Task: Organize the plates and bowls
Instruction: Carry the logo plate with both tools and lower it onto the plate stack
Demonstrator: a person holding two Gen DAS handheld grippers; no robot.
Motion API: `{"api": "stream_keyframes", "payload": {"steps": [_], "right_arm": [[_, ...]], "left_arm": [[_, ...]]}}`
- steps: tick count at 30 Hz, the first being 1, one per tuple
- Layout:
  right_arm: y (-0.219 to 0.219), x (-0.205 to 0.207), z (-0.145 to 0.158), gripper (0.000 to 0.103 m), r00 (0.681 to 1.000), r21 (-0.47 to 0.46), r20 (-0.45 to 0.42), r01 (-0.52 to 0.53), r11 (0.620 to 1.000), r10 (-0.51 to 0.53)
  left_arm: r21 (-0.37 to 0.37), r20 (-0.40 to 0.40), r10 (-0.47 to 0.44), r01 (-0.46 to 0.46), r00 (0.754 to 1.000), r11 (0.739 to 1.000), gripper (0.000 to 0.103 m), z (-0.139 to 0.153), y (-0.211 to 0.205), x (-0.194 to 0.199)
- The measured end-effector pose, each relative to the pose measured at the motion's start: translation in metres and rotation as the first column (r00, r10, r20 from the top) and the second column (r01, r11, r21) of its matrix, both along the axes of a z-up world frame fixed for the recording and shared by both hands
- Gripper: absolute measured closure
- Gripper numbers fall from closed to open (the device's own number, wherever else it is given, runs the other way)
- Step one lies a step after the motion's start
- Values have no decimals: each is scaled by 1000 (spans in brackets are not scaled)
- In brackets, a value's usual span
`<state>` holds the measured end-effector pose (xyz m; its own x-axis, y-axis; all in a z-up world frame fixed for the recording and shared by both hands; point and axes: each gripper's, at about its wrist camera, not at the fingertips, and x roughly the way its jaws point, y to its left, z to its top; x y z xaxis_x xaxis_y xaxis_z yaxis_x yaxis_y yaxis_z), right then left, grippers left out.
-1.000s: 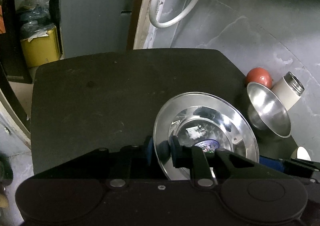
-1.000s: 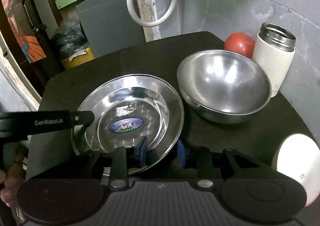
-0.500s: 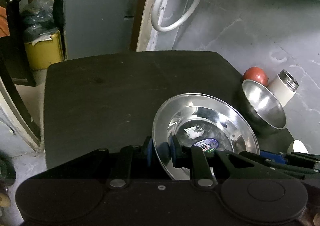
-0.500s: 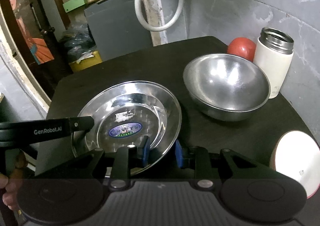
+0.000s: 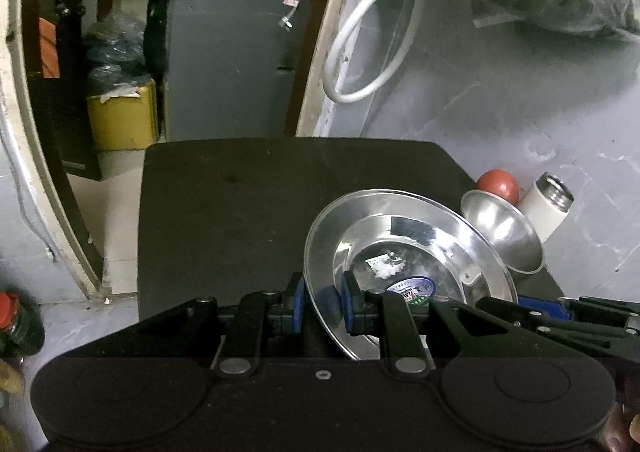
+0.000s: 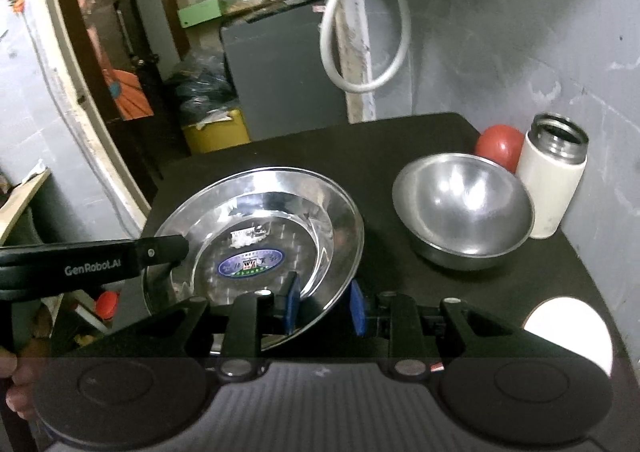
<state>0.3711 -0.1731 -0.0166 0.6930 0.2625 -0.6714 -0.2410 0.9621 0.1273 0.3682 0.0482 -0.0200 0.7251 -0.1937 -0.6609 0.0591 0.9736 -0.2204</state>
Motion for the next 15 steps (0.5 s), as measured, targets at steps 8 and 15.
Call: {"api": "stream_keyframes", "payload": {"steps": [8, 15], "right_arm": [[-18, -21, 18, 73, 998, 11, 28, -63, 998, 62], [-36, -34, 28, 73, 994, 16, 47, -102, 995, 101]], "left_arm": [[2, 25, 50, -50, 998, 999, 83, 20, -15, -37], [9, 41, 76, -76, 996, 997, 83, 31, -31, -65]]}}
